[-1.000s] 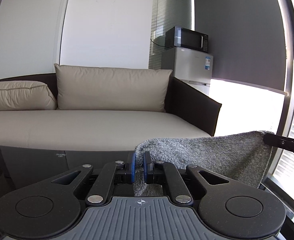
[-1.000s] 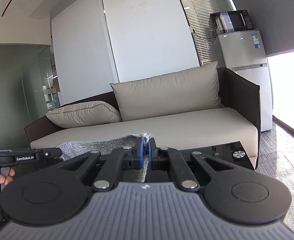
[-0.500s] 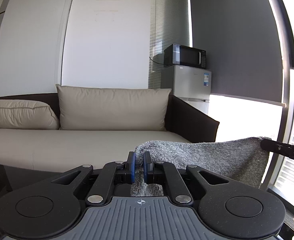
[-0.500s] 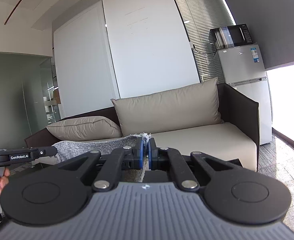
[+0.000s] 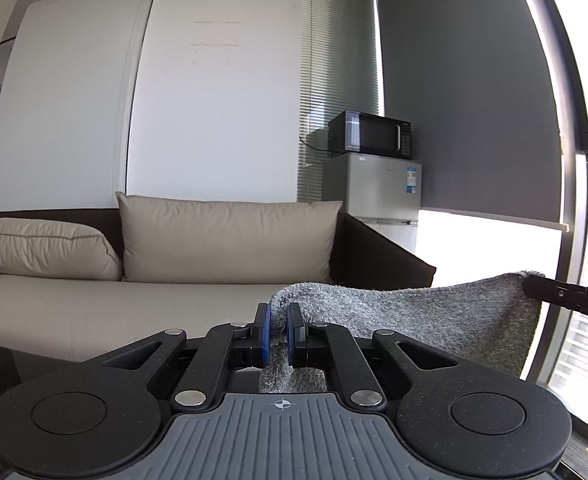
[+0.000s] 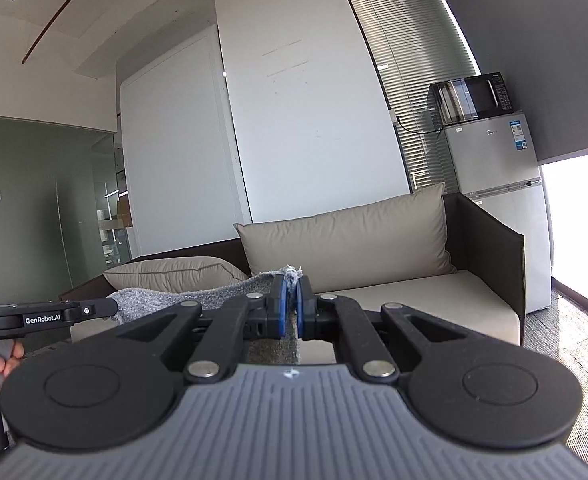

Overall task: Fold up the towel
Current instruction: 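Lift the towel with both grippers, spreading it between them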

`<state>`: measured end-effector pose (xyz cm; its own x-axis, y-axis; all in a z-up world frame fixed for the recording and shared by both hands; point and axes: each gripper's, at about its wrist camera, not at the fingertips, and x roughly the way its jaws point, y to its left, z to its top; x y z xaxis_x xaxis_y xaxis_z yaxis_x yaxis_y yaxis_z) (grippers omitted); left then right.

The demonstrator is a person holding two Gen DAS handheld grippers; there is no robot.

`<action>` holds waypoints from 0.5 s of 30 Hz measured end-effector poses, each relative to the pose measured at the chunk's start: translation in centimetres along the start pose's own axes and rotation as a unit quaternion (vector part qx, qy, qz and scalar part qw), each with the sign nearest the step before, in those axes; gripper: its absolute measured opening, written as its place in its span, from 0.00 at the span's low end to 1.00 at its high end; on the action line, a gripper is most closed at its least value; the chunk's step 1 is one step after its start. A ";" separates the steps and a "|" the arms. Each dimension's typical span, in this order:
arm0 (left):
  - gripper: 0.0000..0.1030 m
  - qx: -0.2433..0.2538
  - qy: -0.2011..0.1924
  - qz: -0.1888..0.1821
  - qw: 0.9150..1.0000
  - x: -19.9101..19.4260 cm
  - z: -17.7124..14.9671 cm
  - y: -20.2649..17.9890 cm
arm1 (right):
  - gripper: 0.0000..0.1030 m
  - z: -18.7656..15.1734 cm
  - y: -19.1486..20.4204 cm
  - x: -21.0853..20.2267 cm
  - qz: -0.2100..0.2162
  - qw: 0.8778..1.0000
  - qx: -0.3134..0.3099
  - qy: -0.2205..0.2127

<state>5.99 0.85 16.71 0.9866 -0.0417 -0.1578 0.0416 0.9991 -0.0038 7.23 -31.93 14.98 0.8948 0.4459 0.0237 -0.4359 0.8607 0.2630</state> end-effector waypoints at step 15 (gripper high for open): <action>0.07 0.016 -0.026 0.004 1.000 -2.6 1.8 -0.8 | 0.05 2.5 0.9 -1.8 0.012 1.000 -0.005 -0.027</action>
<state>3.70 0.17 18.86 0.9937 -0.0346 -0.1062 0.0378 0.9989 0.0288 5.49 -32.61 17.57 0.8874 0.4536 0.0821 -0.4589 0.8522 0.2511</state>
